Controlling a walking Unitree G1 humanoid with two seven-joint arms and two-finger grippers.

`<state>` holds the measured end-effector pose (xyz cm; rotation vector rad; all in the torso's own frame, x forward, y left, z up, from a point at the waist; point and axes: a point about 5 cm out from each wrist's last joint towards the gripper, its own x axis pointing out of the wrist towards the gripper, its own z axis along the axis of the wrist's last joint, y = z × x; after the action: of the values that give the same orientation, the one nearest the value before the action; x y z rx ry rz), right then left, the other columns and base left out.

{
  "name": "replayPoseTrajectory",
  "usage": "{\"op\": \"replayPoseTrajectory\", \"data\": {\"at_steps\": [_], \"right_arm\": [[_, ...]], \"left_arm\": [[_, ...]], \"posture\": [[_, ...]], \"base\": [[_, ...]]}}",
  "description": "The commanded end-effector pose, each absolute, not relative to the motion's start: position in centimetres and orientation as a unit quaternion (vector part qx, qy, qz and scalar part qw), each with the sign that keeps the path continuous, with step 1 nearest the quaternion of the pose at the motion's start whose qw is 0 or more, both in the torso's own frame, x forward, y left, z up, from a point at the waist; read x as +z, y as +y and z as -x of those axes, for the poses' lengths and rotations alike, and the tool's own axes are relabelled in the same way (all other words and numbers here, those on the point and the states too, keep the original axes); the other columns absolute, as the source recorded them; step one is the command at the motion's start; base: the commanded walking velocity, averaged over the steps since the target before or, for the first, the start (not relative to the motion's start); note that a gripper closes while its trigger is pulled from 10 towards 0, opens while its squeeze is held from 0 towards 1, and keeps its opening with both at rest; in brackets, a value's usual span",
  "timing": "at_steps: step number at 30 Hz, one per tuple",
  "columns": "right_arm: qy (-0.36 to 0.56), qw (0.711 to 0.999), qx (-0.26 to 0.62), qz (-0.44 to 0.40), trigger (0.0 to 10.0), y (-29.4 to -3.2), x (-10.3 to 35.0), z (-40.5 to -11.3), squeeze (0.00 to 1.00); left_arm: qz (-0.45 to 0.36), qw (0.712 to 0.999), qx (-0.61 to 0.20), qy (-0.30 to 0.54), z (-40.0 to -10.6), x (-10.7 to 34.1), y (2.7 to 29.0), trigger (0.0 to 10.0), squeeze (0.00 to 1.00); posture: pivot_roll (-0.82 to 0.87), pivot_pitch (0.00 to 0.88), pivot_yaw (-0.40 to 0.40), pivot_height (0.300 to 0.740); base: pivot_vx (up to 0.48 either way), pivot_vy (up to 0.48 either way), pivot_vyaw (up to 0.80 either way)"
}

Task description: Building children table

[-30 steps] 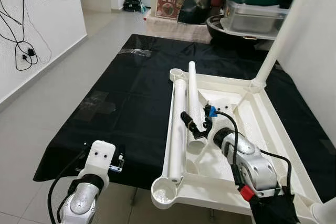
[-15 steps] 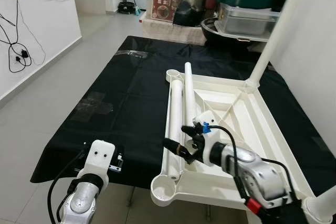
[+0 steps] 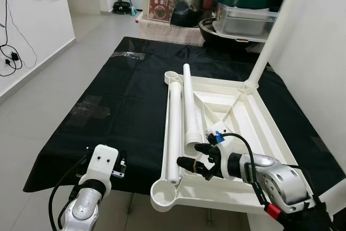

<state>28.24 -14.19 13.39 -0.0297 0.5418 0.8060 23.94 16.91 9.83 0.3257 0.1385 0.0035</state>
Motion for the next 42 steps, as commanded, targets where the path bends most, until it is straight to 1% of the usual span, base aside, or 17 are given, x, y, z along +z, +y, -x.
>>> {"op": "replayPoseTrajectory", "data": {"at_steps": [1, 7, 8, 9, 10, 11, 14, 21, 24, 27, 33, 34, 35, 37, 38, 40, 42], "right_arm": [[0.261, 0.876, 0.405, 0.010, 10.0, -13.5, 13.6, -28.0, 0.00], [0.242, 0.891, 0.382, 0.049, 10.0, -14.0, 13.5, -28.5, 0.00], [0.224, 0.901, 0.364, 0.080, 10.0, -14.4, 13.5, -29.0, 0.00], [0.224, 0.901, 0.364, 0.080, 10.0, -14.4, 13.5, -29.0, 0.00], [0.199, 0.909, 0.347, 0.118, 10.0, -14.7, 13.7, -29.4, 0.00], [0.199, 0.909, 0.347, 0.118, 10.0, -14.7, 13.7, -29.4, 0.00], [0.130, 0.918, 0.312, 0.209, 10.0, -15.2, 14.3, -30.2, 0.00], [0.086, 0.920, 0.298, 0.240, 10.0, -15.4, 15.2, -30.7, 0.00], [0.076, 0.915, 0.310, 0.245, 10.0, -15.4, 15.5, -30.6, 0.00], [0.039, 0.898, 0.341, 0.276, 10.0, -15.1, 16.0, -30.4, 0.00], [0.000, 0.890, 0.345, 0.299, 10.0, -15.0, 16.6, -30.5, 0.00], [-0.045, 0.870, 0.356, 0.339, 10.0, -14.5, 16.9, -30.6, 0.00], [-0.045, 0.870, 0.356, 0.339, 10.0, -14.5, 16.9, -30.6, 0.00], [-0.062, 0.851, 0.373, 0.365, 10.0, -14.0, 16.8, -30.5, 0.00], [-0.062, 0.851, 0.373, 0.365, 10.0, -14.0, 16.8, -30.5, 0.00], [-0.069, 0.833, 0.389, 0.388, 10.0, -13.7, 16.4, -30.3, 0.00], [-0.069, 0.833, 0.389, 0.388, 10.0, -13.7, 16.4, -30.3, 0.00]], "left_arm": [[-0.163, 0.984, 0.004, 0.077, -23.9, 9.6, 16.8, 10.0, 0.00], [-0.163, 0.984, 0.004, 0.077, -23.9, 9.6, 16.7, 10.0, 0.00], [-0.163, 0.984, 0.005, 0.077, -23.9, 9.6, 16.7, 10.0, 0.00], [-0.163, 0.984, 0.005, 0.077, -23.9, 9.6, 16.7, 10.0, 0.00], [-0.163, 0.984, 0.006, 0.077, -24.0, 9.6, 16.7, 10.0, 0.00], [-0.163, 0.984, 0.006, 0.077, -24.0, 9.6, 16.7, 10.0, 0.00], [-0.165, 0.983, 0.009, 0.076, -24.0, 9.6, 16.9, 10.0, 0.00], [-0.166, 0.983, 0.010, 0.076, -24.0, 9.6, 17.0, 10.0, 0.00], [-0.167, 0.983, 0.010, 0.076, -24.1, 9.7, 17.0, 10.0, 0.00], [-0.168, 0.983, 0.011, 0.074, -24.2, 9.8, 17.1, 10.0, 0.00], [-0.169, 0.983, 0.013, 0.073, -24.2, 9.8, 17.2, 10.0, 0.00], [-0.170, 0.983, 0.016, 0.071, -24.3, 10.0, 17.3, 10.0, 0.00], [-0.170, 0.983, 0.016, 0.071, -24.3, 10.0, 17.3, 10.0, 0.00], [-0.170, 0.983, 0.016, 0.069, -24.4, 10.1, 17.3, 10.0, 0.00], [-0.170, 0.983, 0.016, 0.069, -24.4, 10.1, 17.3, 10.0, 0.00], [-0.169, 0.983, 0.017, 0.067, -24.4, 10.1, 17.3, 10.0, 0.00], [-0.169, 0.983, 0.017, 0.067, -24.4, 10.1, 17.3, 10.0, 0.00]], "posture": [[0.04, 0.000, -0.139, 0.740], [0.04, 0.000, -0.140, 0.740], [0.04, 0.000, -0.140, 0.740], [0.04, 0.000, -0.140, 0.740], [0.04, 0.000, -0.140, 0.740], [0.04, 0.000, -0.140, 0.740], [0.05, 0.000, -0.134, 0.740], [0.05, 0.000, -0.132, 0.740], [0.05, 0.000, -0.130, 0.740], [0.05, 0.000, -0.128, 0.740], [0.06, 0.000, -0.129, 0.740], [0.06, 0.000, -0.125, 0.740], [0.06, 0.000, -0.125, 0.740], [0.06, 0.000, -0.125, 0.740], [0.06, 0.000, -0.125, 0.740], [0.06, 0.000, -0.125, 0.740], [0.06, 0.000, -0.125, 0.740]], "base": [[0.000, 0.000, 0.00], [0.000, 0.000, 0.00], [0.000, 0.000, 0.00], [0.000, 0.000, 0.00], [0.000, 0.000, 0.00], [0.000, 0.000, 0.00], [0.000, 0.000, 0.00], [0.000, 0.000, 0.00], [0.000, 0.000, 0.00], [0.000, 0.000, 0.00], [0.000, 0.000, 0.00], [0.000, 0.000, 0.00], [0.000, 0.000, 0.00], [0.000, 0.000, 0.00], [0.000, 0.000, 0.00], [0.000, 0.000, 0.00], [0.000, 0.000, 0.00]]}}
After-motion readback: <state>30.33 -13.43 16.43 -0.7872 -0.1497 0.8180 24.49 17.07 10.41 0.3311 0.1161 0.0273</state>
